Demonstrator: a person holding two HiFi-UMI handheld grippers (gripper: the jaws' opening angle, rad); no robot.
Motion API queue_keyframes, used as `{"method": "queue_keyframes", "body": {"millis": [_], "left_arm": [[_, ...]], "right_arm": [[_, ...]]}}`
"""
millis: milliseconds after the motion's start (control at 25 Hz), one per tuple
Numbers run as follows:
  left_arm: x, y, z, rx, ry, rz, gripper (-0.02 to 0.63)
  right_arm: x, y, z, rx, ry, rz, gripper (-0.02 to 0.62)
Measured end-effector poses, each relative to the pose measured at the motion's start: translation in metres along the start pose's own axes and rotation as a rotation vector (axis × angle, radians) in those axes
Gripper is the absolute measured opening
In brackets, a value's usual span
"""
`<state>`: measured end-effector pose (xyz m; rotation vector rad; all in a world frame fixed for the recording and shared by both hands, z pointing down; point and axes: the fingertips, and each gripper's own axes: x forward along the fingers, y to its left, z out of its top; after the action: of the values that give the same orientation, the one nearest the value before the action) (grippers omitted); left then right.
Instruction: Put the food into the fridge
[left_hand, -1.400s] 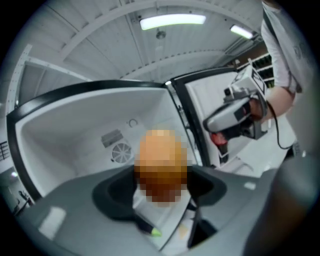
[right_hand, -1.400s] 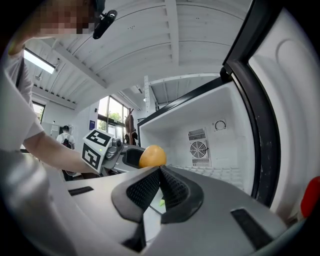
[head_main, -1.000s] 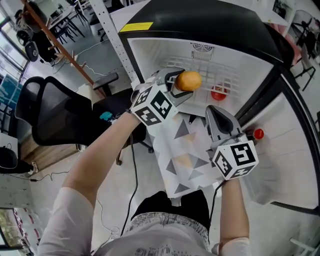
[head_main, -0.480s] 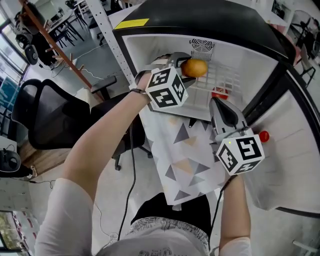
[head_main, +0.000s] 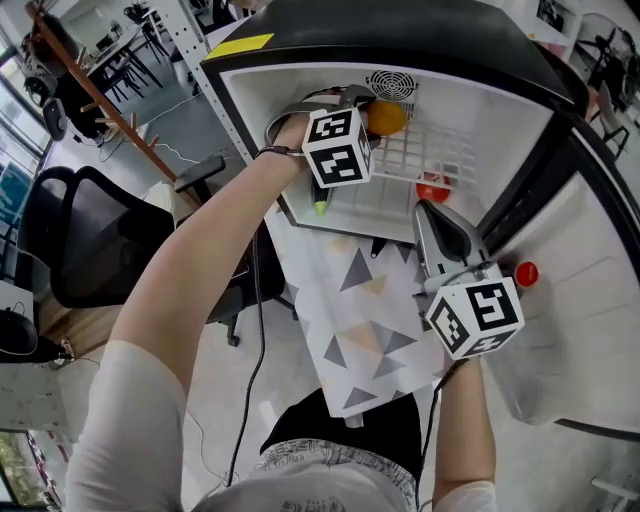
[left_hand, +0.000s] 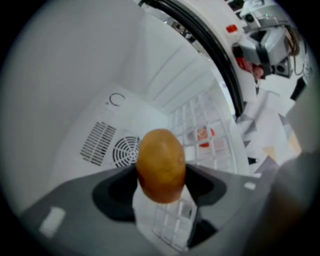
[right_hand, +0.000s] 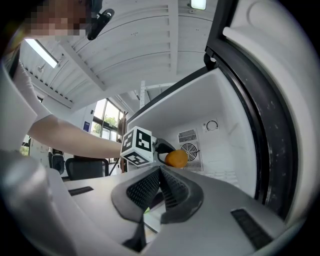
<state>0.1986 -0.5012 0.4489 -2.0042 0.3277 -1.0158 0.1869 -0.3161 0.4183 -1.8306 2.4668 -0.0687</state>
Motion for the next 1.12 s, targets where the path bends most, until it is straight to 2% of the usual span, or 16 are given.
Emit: {"method": "queue_keyframes", "body": {"millis": [200,480,1120], "left_arm": [[0.016,0.001,-0.008,0.019,0.052,-0.043,0.302],[0.025,-0.004,-0.008,0.026,0.076,-0.077,0.307],[0.024,-0.004,-0.007,-0.021,0.071,-0.114,0.324]], "right_arm": [[-0.002,-0.004,-0.008,0.014,-0.001,-0.001,0.002],[0.0,-0.007,-0.01,0.018,-0.003,0.007,0.002],[0.0,-0.004,-0.006,0.017,0.004,0.022,0.002]]}}
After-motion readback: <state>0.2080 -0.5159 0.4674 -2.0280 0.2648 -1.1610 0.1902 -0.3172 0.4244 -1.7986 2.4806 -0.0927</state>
